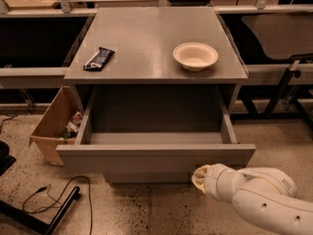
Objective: Close top drawer
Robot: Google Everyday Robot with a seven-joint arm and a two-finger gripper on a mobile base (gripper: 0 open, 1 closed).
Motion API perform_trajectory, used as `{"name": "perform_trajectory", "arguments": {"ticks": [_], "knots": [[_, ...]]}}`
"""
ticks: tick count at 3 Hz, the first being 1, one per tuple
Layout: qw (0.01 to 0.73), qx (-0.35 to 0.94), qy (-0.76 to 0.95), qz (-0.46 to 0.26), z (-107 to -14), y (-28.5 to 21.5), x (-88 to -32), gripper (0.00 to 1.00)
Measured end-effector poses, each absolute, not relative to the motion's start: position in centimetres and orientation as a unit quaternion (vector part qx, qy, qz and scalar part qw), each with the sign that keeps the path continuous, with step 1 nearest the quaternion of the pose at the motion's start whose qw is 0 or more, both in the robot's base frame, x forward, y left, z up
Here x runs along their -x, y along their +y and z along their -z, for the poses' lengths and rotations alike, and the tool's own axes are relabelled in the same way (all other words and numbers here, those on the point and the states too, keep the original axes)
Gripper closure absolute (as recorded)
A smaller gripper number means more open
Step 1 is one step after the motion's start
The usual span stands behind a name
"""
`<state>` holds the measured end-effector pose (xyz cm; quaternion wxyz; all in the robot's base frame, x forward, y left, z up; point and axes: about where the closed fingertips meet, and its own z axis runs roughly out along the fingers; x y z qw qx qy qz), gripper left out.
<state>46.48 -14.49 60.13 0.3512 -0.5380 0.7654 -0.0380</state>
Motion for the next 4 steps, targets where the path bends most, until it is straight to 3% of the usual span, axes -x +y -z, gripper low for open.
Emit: {"name": "perform_trajectory", "arguments": {"ticks": [4], "knots": [[0.386, 0.56, 0.731, 0.057, -59.0, -14.8, -54.1, 1.0]]}}
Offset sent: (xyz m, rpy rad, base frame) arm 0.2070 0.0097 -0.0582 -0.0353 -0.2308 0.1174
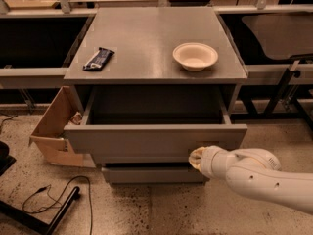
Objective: Close top drawer
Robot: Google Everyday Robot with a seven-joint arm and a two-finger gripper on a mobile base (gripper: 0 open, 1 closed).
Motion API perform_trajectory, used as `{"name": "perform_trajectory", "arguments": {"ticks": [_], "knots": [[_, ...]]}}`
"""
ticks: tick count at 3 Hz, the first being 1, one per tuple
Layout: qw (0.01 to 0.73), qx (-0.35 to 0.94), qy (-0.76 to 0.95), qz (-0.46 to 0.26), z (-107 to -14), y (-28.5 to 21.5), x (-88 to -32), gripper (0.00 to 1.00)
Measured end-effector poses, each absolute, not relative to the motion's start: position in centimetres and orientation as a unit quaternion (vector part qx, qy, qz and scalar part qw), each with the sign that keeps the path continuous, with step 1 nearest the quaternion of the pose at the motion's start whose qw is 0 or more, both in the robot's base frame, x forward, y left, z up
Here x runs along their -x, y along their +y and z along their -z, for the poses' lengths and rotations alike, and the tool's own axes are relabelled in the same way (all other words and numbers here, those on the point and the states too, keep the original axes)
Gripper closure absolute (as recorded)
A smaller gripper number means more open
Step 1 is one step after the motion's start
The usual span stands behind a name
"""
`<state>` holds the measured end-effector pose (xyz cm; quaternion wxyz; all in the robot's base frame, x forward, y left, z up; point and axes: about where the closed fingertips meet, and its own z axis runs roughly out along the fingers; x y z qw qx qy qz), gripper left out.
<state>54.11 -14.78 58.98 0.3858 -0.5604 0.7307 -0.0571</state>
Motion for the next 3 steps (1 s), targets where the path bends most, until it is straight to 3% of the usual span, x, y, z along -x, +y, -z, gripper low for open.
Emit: {"name": "perform_trajectory", "arguments": {"ticks": [2, 3], "knots": [[0.371, 0.613, 0.693, 0.072, -55.7, -13.2, -60.7, 1.0], [0.371, 0.613, 0.693, 0.072, -55.7, -13.2, -60.7, 1.0]]}}
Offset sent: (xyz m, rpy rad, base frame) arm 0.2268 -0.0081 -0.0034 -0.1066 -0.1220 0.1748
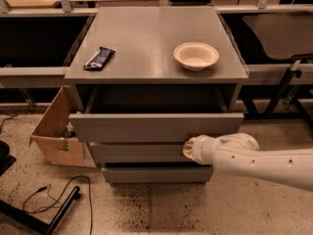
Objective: Close top drawer
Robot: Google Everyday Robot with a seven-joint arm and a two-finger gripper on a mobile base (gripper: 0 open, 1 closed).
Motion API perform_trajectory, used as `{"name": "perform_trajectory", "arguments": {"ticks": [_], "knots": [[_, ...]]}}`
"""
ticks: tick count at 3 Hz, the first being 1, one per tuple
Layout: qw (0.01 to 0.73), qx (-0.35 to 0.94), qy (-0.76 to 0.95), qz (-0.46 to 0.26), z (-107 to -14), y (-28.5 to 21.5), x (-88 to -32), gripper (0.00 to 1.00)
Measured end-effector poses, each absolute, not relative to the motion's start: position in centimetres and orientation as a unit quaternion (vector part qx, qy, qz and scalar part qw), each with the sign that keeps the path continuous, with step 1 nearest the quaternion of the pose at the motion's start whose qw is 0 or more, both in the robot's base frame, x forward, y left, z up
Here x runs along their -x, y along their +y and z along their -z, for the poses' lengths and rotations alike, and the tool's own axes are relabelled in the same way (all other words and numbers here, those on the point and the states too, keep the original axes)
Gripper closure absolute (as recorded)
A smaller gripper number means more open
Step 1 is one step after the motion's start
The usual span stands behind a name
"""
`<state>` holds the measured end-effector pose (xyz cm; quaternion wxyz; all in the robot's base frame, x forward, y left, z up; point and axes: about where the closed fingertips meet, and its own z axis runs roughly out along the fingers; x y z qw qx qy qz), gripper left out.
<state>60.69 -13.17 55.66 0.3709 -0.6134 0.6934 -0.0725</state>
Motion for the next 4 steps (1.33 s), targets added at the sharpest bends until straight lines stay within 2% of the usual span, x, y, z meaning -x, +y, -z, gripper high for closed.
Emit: {"name": "perform_trajectory", "arguments": {"ticks": [2, 3, 4], "knots": [[0.368, 0.626, 0.682, 0.085, -56.53, -13.0, -62.48, 0.98], [0.368, 0.626, 0.682, 0.085, -56.53, -12.99, -62.48, 0.76], [0.368, 0.626, 0.682, 0.085, -56.53, -12.99, -62.48, 0.45]]}}
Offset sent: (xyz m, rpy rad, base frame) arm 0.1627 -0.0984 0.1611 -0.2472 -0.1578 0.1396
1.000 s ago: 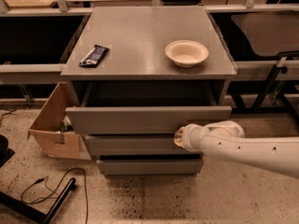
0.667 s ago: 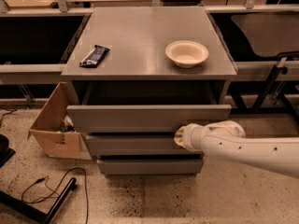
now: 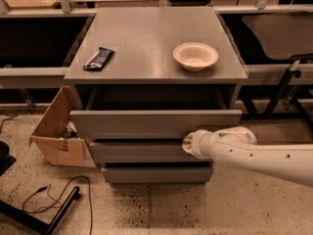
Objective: Close top drawer
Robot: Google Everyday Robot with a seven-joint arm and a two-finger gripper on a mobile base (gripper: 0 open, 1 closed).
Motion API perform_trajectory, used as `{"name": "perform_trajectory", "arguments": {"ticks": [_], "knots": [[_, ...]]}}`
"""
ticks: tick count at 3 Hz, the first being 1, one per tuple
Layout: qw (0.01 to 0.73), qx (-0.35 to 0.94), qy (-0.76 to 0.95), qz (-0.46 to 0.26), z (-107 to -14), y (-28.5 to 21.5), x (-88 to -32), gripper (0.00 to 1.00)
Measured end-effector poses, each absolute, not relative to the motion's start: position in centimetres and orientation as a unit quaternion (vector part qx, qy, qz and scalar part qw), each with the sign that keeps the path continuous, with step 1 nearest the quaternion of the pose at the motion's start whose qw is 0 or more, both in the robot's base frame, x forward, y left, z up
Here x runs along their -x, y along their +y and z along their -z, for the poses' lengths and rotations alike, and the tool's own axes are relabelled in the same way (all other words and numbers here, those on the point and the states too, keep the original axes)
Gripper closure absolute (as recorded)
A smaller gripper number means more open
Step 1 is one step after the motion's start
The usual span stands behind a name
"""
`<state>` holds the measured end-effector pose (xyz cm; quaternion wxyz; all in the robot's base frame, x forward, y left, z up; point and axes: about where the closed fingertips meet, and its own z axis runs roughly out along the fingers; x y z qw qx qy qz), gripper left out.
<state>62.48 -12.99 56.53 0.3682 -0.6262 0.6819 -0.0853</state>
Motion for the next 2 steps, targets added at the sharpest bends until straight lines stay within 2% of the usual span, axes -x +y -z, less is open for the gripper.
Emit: {"name": "perform_trajectory", "arguments": {"ticks": [2], "knots": [[0.368, 0.626, 0.682, 0.085, -56.53, -12.99, -62.48, 0.0]]}}
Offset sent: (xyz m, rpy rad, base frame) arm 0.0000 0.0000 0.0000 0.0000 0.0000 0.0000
